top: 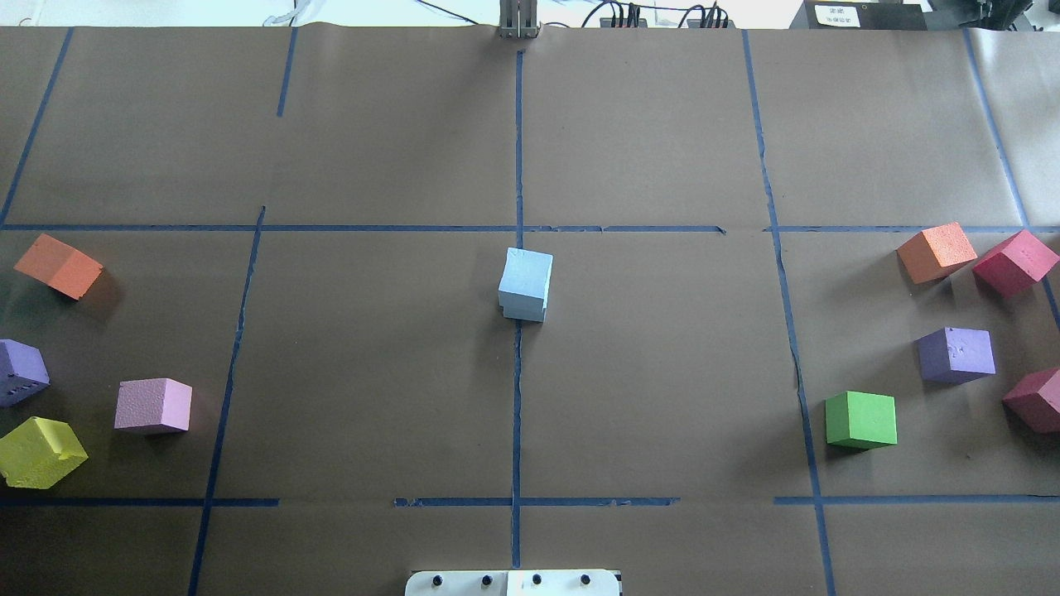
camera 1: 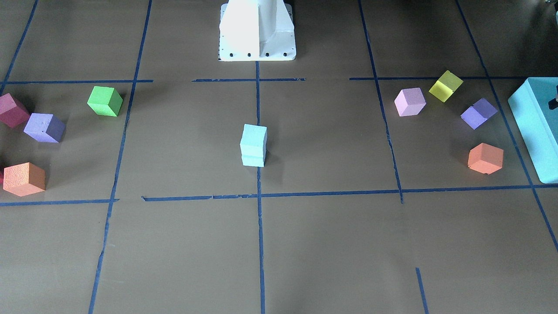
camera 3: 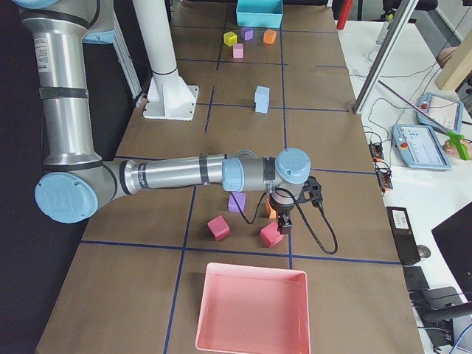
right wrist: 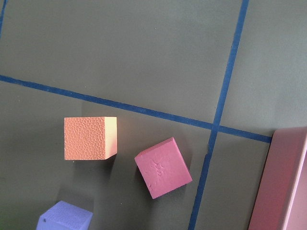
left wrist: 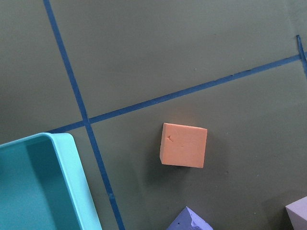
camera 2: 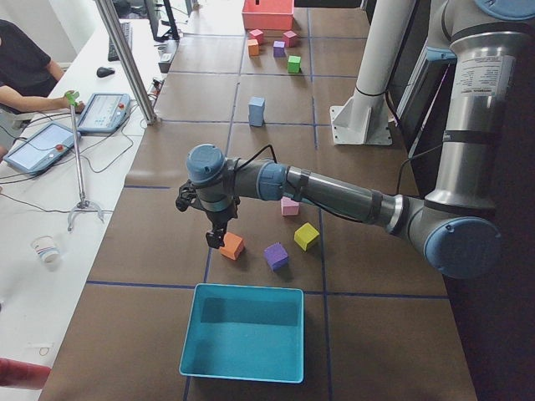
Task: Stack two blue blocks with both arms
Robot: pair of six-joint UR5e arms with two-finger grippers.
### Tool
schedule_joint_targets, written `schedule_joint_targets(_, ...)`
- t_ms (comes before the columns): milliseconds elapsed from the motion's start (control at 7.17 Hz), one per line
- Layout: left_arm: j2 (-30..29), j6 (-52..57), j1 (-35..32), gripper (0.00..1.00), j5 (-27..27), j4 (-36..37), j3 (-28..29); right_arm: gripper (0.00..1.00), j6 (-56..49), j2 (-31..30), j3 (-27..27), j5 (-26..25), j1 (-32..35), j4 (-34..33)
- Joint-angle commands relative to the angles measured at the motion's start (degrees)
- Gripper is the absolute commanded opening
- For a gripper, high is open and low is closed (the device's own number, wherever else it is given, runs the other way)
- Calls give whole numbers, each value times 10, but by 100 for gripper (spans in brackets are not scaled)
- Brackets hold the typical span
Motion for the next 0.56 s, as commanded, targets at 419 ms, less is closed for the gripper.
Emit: schedule_joint_targets(419, 32, -7, -10, 100, 0, -5, -4, 100, 2, 3, -8, -13, -5, -3)
